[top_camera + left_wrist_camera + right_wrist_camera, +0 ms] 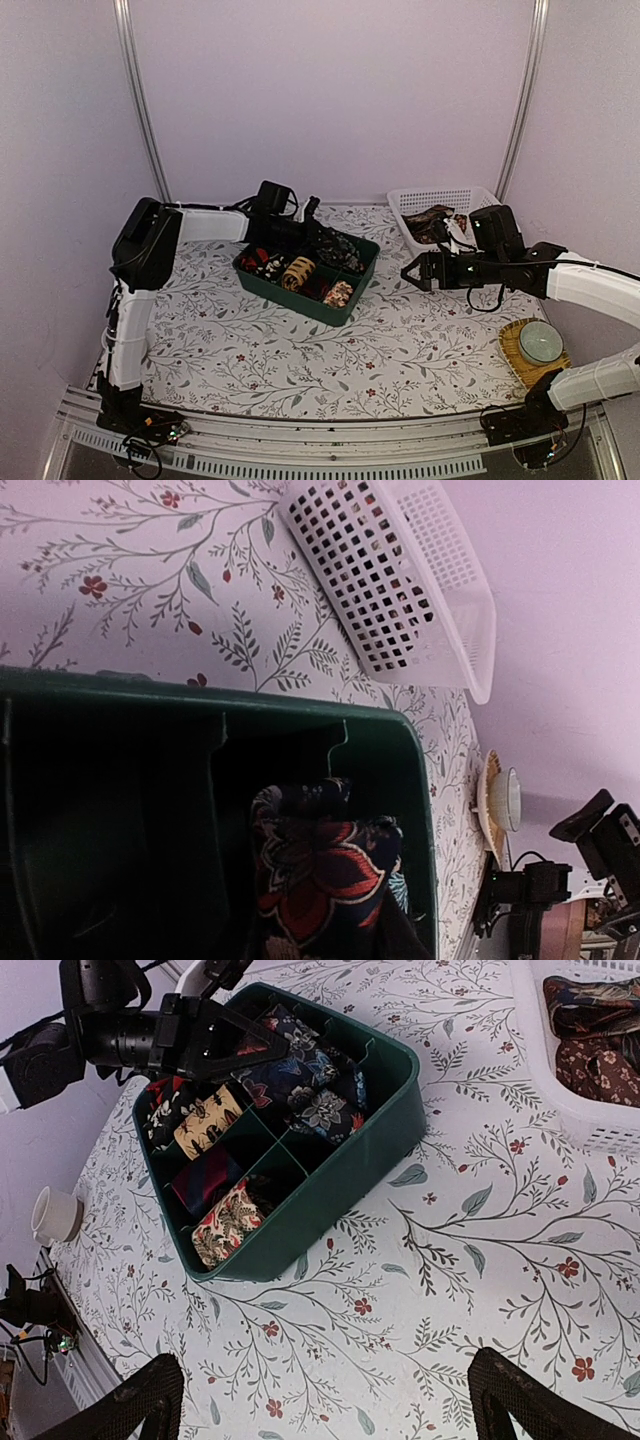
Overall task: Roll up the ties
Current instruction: Place the tie in the storage box.
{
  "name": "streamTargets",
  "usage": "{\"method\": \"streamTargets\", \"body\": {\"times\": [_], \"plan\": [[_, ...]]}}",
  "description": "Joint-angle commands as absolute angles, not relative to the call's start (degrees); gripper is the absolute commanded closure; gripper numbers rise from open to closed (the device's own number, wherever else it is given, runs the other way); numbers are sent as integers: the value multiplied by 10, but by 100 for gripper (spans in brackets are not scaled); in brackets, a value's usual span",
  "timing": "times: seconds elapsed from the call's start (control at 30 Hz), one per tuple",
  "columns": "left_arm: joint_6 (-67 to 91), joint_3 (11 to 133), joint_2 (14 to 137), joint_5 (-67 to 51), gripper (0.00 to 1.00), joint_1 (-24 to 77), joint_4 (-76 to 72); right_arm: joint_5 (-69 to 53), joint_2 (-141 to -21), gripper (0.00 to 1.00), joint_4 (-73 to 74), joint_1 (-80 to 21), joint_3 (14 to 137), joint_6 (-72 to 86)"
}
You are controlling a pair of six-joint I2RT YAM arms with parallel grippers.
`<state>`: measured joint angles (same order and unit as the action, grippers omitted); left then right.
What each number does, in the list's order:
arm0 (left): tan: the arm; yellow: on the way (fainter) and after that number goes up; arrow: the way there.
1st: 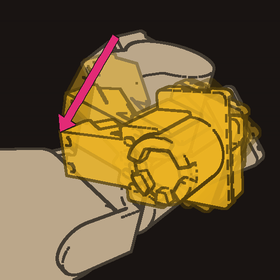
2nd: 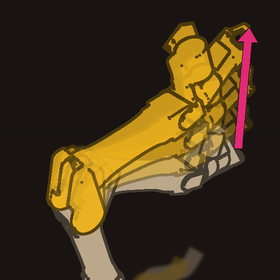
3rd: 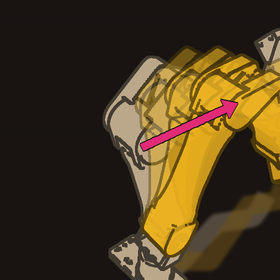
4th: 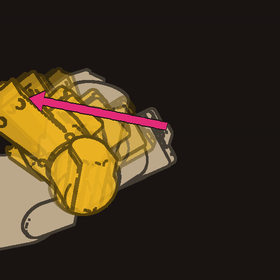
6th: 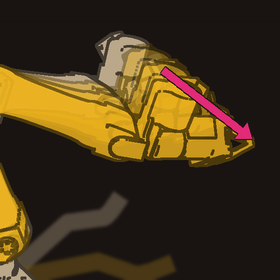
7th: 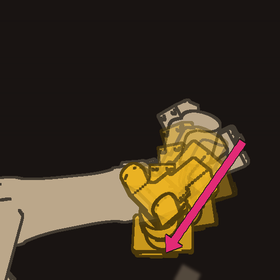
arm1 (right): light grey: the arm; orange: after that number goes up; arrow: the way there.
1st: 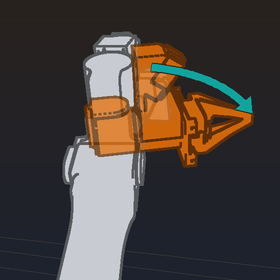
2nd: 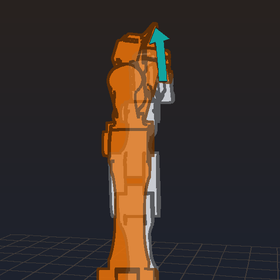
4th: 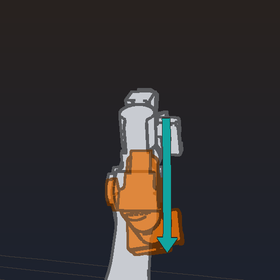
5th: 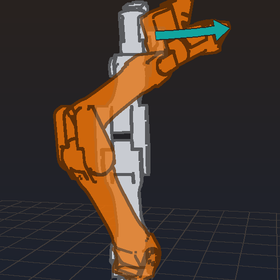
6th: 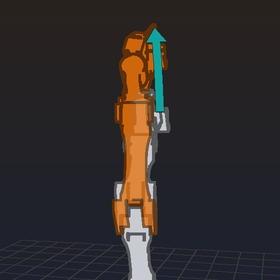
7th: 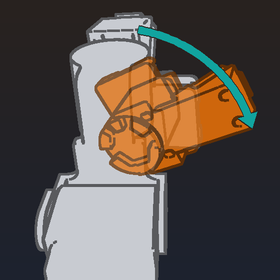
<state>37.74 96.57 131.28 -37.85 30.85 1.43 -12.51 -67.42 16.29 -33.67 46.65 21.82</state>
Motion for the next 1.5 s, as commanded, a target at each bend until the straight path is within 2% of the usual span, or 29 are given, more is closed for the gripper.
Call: {"method": "streamTargets", "body": {"times": [0.0, 0.57, 1.0, 1.47], "plan": [[285, 992, 1327, -270, 100, 312, 130, -124, -647, 0, 159, -334, 467, 222], [241, 1020, 1344, -4, 100, 370, 244, -128, -647, 0, 160, -334, 470, 223], [238, 1045, 1367, 110, 100, 420, 328, -134, -656, 0, 161, -334, 478, 218], [192, 1034, 1382, 163, 100, 449, 349, -134, -651, 0, 166, -334, 481, 217]]}}
